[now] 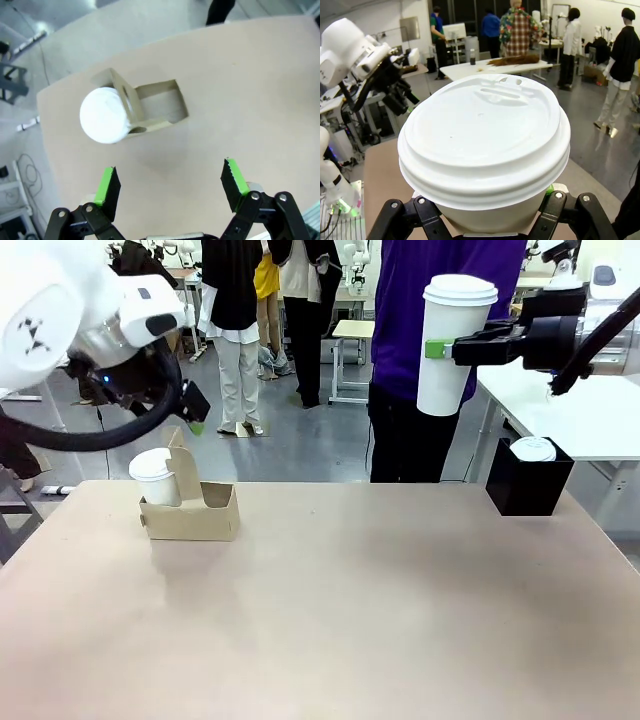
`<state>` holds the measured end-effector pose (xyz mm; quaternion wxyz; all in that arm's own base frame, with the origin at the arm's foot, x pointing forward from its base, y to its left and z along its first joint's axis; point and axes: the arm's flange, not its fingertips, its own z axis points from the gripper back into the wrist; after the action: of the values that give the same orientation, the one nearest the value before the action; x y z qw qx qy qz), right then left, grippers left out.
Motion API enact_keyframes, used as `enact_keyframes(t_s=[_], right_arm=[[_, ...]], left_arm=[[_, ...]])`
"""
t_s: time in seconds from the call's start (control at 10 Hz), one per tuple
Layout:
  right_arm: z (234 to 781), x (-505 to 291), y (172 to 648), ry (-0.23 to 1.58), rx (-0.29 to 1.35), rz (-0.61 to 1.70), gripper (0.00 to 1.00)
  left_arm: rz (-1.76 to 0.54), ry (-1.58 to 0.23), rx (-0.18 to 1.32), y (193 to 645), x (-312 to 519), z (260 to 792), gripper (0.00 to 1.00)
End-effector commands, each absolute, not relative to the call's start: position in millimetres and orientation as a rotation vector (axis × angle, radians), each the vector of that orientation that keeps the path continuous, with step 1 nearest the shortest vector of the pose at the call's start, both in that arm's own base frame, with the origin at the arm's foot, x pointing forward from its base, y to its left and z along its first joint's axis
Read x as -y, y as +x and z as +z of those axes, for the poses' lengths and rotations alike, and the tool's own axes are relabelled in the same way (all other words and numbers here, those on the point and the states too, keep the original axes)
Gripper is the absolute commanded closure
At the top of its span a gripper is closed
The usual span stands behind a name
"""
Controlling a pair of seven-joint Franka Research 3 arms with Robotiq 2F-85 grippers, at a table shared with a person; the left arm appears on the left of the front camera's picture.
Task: Pour a drink into a cup and package it in a carrier.
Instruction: Position the Cup Carrier in the center of the table.
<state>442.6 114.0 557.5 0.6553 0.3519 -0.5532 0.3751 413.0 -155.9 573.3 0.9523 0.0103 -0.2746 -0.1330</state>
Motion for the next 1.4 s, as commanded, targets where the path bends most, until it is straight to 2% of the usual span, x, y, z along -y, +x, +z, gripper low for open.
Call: enact_keyframes(t_s=[0.0,0.6,0.9,1.0,1.3], right_arm=[[558.8,-115.8,444.3,0.803,1.270,0.856,0.19],[558.8,-115.8,444.3,0.803,1.270,0.856,0.19],[558.8,-115.8,444.3,0.803,1.270,0.856,0.19],[558.8,-115.8,444.3,0.803,1.270,0.856,0.19],[558.8,-115.8,444.3,0.803,1.270,0.856,0.19]], left_arm=[[-0.170,0.045,0.515,444.3,153.4,575.2,0.00],[-0.016,0.034,0.400,519.5,125.3,534.1,0.00],[0.070,0.069,0.382,533.7,126.4,515.1,0.00],[-0.022,0.013,0.386,525.1,120.6,515.0,0.00],[-0.022,0.013,0.386,525.1,120.6,515.0,0.00]])
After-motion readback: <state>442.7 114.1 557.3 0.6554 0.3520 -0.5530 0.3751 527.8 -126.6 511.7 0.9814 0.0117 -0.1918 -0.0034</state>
